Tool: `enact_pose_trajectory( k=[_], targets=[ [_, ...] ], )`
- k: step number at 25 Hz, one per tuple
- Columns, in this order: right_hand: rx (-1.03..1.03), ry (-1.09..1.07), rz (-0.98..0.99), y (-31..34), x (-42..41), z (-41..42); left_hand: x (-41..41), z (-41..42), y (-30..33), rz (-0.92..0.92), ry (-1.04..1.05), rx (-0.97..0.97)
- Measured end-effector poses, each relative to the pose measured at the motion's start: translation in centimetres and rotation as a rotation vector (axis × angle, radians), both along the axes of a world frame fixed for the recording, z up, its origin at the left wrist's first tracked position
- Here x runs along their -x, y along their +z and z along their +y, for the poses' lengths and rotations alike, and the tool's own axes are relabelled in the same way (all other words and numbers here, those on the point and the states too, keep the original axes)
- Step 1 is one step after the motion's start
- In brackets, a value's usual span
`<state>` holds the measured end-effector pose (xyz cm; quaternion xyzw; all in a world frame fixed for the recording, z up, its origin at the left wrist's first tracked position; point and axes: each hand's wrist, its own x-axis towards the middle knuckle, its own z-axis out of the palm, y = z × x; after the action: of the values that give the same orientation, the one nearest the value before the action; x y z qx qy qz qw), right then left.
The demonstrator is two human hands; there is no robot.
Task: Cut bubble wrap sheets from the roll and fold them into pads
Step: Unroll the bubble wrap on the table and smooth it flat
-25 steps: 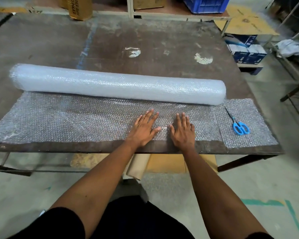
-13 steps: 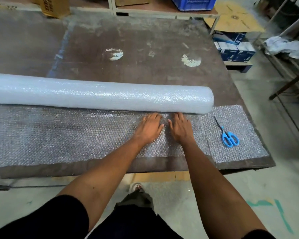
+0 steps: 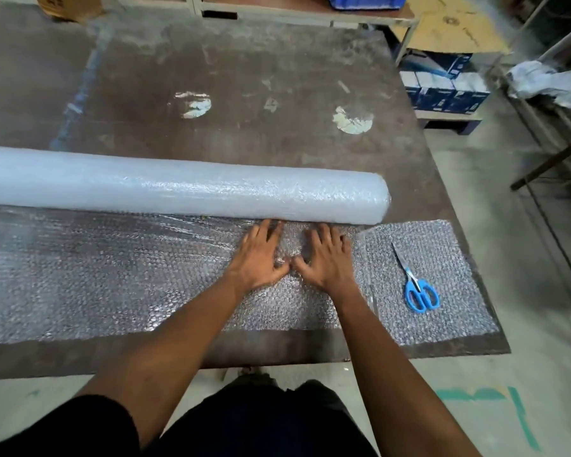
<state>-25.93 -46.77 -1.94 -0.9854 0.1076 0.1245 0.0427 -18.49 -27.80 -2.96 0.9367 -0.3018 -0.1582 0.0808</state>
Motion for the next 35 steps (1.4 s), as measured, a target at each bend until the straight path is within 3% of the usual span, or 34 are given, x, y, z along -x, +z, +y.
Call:
enact_pose_trajectory(
  k=[4, 9, 14, 20, 26, 31, 35],
  targets=[
    [-0.023, -0.039, -0.208, 0.2, -2.0, 0.1, -0.4, -1.6, 1.2, 0.031, 0.091, -0.051],
    [0.020, -0.026, -0.137, 1.0, -4.8, 0.2, -2.0, -3.6, 2.0, -0.064, 0.286, 0.074],
    [-0.020, 0.013, -0.046, 1.3, -6.1, -0.3, -2.9, -3.3, 1.9, -0.263, 0.181, -0.199],
    [-0.080, 0.052, -0.054, 1.7, -8.3, -1.9, -4.5, -2.0, 1.6, -0.071, 0.250, -0.120],
    [-0.071, -0.004, -0.183, 1.9, -10.1, -1.3, -8.0, -1.7, 3.0, -0.103, 0.091, -0.291],
    [0.035, 0.000, -0.183, 1.2, -11.7, -0.6, -9.6, -2.1, 2.7, -0.250, 0.129, -0.144],
    [-0.043, -0.038, -0.127, 0.2, -12.6, -1.0, -10.5, -2.9, 2.1, -0.181, 0.230, -0.017]
  ],
)
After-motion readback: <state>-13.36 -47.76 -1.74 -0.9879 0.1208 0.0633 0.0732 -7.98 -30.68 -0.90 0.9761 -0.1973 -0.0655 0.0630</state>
